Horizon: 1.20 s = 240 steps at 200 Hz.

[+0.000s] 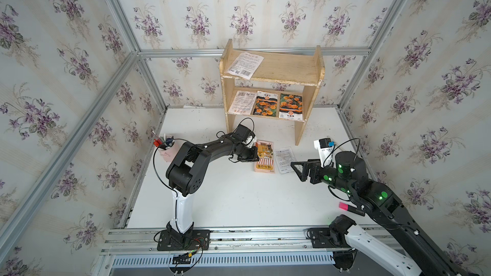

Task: Take the seed bag off the shelf
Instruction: Place the seed packet at the center of the board.

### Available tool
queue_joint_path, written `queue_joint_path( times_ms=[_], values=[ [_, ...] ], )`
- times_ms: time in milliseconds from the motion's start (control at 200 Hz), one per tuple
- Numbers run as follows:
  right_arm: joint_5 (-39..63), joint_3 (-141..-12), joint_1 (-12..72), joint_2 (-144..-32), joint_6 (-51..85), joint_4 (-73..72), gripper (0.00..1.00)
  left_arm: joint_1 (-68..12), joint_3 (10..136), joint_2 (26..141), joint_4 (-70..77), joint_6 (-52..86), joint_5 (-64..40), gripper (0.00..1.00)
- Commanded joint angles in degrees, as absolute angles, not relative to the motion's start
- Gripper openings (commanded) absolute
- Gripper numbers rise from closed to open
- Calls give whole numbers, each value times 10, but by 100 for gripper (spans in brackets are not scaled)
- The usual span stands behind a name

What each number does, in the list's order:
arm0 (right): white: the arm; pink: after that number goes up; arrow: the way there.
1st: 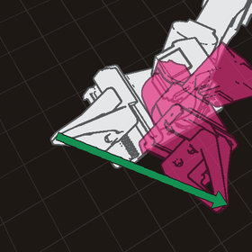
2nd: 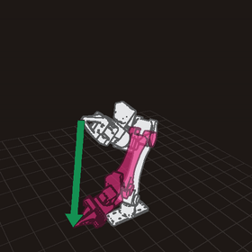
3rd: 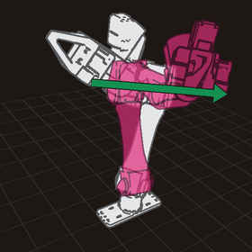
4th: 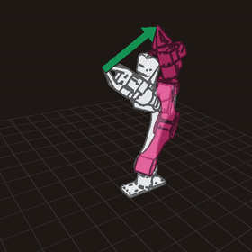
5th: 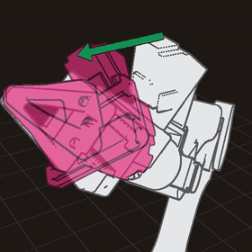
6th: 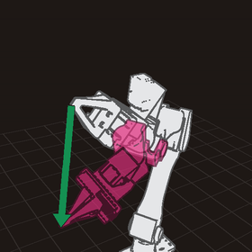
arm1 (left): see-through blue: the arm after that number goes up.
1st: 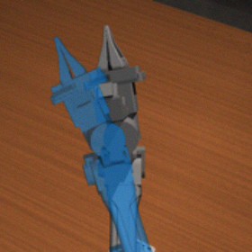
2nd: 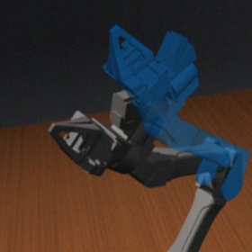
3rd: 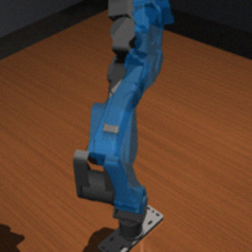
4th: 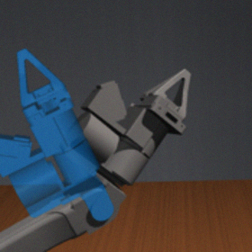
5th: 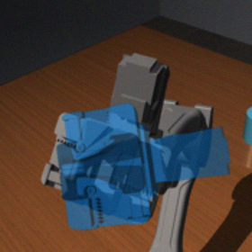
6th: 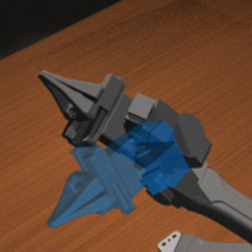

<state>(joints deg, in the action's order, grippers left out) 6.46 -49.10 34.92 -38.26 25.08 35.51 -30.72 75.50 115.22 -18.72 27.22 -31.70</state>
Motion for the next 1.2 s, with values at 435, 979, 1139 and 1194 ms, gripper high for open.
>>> queue_joint_path(
  times_ms=[435, 979, 1139, 1194],
  values=[
    [44, -495, 350, -367, 246, 371, 98, -302, 756, 1144, -229, 252, -228, 66],
    [91, -486, 350, -370, 241, 322, 98, -292, 697, 1013, -226, 226, -281, 78],
    [68, -508, 351, -402, 240, 307, 97, -292, 666, 926, -249, 215, -272, 86],
    [59, -519, 353, -416, 237, 296, 97, -292, 656, 894, -259, 210, -269, 94]
  ],
)
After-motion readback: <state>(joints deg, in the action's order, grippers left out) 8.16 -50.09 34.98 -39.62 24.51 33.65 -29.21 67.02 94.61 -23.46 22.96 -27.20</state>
